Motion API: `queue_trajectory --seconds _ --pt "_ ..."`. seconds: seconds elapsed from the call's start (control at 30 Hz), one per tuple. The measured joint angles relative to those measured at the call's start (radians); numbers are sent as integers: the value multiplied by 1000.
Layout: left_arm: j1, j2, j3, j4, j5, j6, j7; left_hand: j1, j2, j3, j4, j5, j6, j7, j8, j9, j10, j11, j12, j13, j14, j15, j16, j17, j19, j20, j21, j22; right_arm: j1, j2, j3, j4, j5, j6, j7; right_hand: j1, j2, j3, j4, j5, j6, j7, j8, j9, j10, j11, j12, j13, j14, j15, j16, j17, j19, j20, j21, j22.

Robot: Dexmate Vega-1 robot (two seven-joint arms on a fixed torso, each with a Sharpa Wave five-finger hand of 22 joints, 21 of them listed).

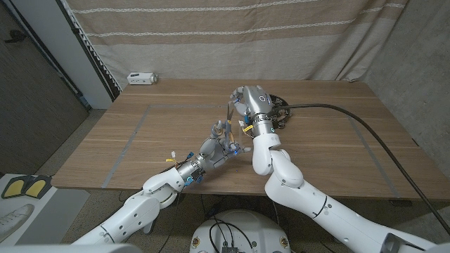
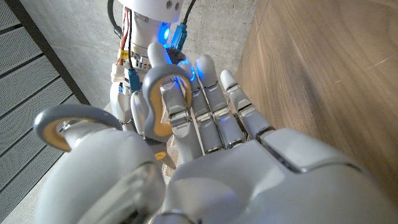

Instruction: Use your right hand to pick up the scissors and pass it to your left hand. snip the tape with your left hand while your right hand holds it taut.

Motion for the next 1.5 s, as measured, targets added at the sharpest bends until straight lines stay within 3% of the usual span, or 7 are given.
queue_trajectory --seconds 1.5 --pt "-11 -6 -1 8 10 -12 -4 5 5 0 8 0 0 0 8 0 0 0 0 7 -5 2 4 -2 4 4 -4 4 -62 -34 29 -52 -33 -16 -32 -1 -1 6 -2 0 4 -4 -8 0 3 -4 -16 0 -7 4 32 -21 0 0 0 -13"
